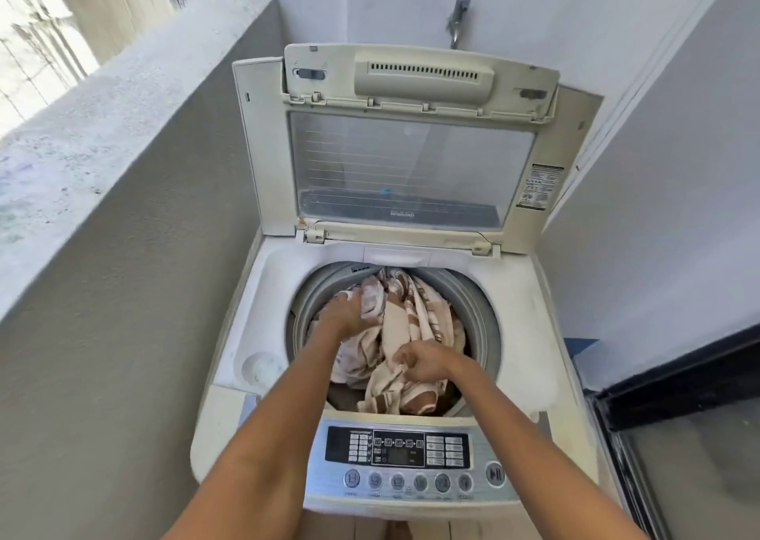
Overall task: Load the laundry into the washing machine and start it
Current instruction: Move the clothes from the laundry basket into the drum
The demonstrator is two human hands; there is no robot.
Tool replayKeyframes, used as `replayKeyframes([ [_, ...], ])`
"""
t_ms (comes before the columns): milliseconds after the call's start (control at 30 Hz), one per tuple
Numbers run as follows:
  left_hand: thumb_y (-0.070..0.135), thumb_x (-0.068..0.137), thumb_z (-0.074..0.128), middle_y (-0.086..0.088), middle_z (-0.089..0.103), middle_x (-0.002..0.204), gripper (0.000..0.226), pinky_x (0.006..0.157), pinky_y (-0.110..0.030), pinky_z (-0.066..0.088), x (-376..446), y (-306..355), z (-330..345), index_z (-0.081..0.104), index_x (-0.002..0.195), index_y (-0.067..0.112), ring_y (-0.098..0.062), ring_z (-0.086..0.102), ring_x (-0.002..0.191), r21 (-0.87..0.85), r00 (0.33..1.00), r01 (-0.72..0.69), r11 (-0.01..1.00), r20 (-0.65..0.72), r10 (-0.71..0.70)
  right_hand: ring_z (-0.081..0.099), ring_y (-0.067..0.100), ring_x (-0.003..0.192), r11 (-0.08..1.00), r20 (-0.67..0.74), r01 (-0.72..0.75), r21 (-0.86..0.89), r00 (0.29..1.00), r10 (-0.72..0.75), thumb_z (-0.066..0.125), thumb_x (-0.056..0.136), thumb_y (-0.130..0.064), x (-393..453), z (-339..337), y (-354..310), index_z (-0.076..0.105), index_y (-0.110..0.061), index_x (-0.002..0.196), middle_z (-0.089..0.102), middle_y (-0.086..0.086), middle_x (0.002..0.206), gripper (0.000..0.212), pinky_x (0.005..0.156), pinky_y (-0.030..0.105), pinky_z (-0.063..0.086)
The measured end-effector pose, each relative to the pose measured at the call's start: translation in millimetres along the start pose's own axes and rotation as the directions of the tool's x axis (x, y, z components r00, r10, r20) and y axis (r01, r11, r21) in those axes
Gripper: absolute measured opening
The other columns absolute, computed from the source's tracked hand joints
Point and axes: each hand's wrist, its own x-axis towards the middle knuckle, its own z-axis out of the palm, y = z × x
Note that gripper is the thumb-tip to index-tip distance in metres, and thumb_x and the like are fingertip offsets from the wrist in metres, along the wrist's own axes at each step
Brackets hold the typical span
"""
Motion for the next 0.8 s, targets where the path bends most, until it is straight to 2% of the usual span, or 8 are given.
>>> replayKeyframes([
  [67,0.058,0.084,0.057,-0.013,-0.004,0.159,0.097,0.116,-0.056,0.010,-3.3,12.6,13.7,-0.004,0.152,0.023,-0.032,-0.001,0.147,0.044,0.995,-0.102,0.994,0.000,0.102,0.044,0.025,0.128,0.999,-0.258,0.037,-0.016,0.965,-0.040,0.068,0.079,-0.044,-5.5,-1.6,11.1,0.037,-0.026,0.140,0.046,0.007,0.138,0.071,0.101,0.041,0.041],
  [133,0.061,0.080,0.059,-0.011,-0.019,0.157,0.108,0.112,-0.063,0.000,-1.2,18.2,29.0,-0.015,0.149,0.027,-0.031,-0.015,0.145,0.176,0.986,-0.163,0.971,0.072,0.152,0.016,0.028,0.143,0.982,-0.369,0.021,-0.186,0.925,-0.089,0.069,0.070,-0.060,-7.1,-9.1,22.6,0.017,-0.030,0.148,0.021,0.008,0.152,0.099,0.111,0.055,0.026],
  [200,0.065,0.074,0.062,-0.012,-0.024,0.156,0.116,0.111,-0.066,-0.001,1.0,16.8,38.7,-0.020,0.147,0.026,-0.032,-0.018,0.145,0.275,0.983,-0.178,0.945,0.091,0.159,-0.013,0.029,0.146,0.945,-0.272,0.026,-0.325,0.955,-0.119,0.070,0.065,-0.065,-4.8,-14.0,33.1,-0.003,-0.032,0.150,-0.009,0.006,0.158,0.118,0.112,0.064,0.004],
  [267,0.065,0.073,0.064,-0.013,-0.025,0.155,0.120,0.111,-0.068,0.001,1.9,15.5,43.4,-0.022,0.147,0.025,-0.034,-0.019,0.144,0.364,0.982,-0.188,0.912,0.095,0.164,-0.028,0.031,0.141,0.914,-0.158,0.018,-0.406,0.983,-0.090,0.070,0.064,-0.066,5.4,-10.3,44.3,-0.015,-0.032,0.149,-0.028,0.006,0.155,0.125,0.108,0.070,-0.004],
  [433,0.065,0.076,0.059,-0.013,-0.032,0.152,0.116,0.102,-0.077,0.003,19.4,6.5,81.4,-0.025,0.146,0.025,-0.039,-0.023,0.141,0.485,0.984,-0.044,0.874,0.172,-0.045,-0.025,0.035,0.142,0.901,0.018,-0.042,-0.431,0.998,0.055,0.074,0.066,-0.059,45.1,37.4,50.5,-0.022,-0.031,0.146,-0.036,0.005,0.151,0.128,0.106,0.074,0.000],
  [600,0.032,0.090,0.059,-0.012,-0.040,0.147,0.099,0.099,-0.080,0.005,52.4,10.1,132.9,-0.023,0.145,0.029,-0.040,-0.032,0.137,0.534,0.894,0.162,0.830,0.277,-0.353,-0.028,0.035,0.140,0.910,0.258,-0.072,-0.408,0.947,0.190,0.073,0.079,-0.036,94.7,69.7,50.1,-0.021,-0.031,0.147,-0.037,0.002,0.151,0.116,0.101,0.078,0.008],
  [700,0.032,0.095,0.051,-0.014,-0.040,0.147,0.086,0.100,-0.079,0.003,75.2,17.4,140.2,-0.019,0.146,0.031,-0.045,-0.032,0.135,0.580,0.845,0.214,0.786,0.293,-0.447,-0.029,0.035,0.140,0.892,0.292,-0.064,-0.448,0.932,0.213,0.077,0.073,-0.043,113.5,74.9,57.2,-0.027,-0.030,0.144,-0.038,0.003,0.150,0.127,0.100,0.079,0.008],
  [800,0.031,0.096,0.049,-0.015,-0.042,0.145,0.087,0.100,-0.079,0.002,87.1,8.4,155.9,-0.023,0.145,0.029,-0.046,-0.036,0.132,0.578,0.861,0.254,0.776,0.231,-0.454,-0.027,0.036,0.141,0.893,0.224,-0.052,-0.447,0.960,0.168,0.078,0.071,-0.043,120.3,80.5,61.1,-0.030,-0.030,0.143,-0.037,0.004,0.151,0.130,0.101,0.078,0.007],
])
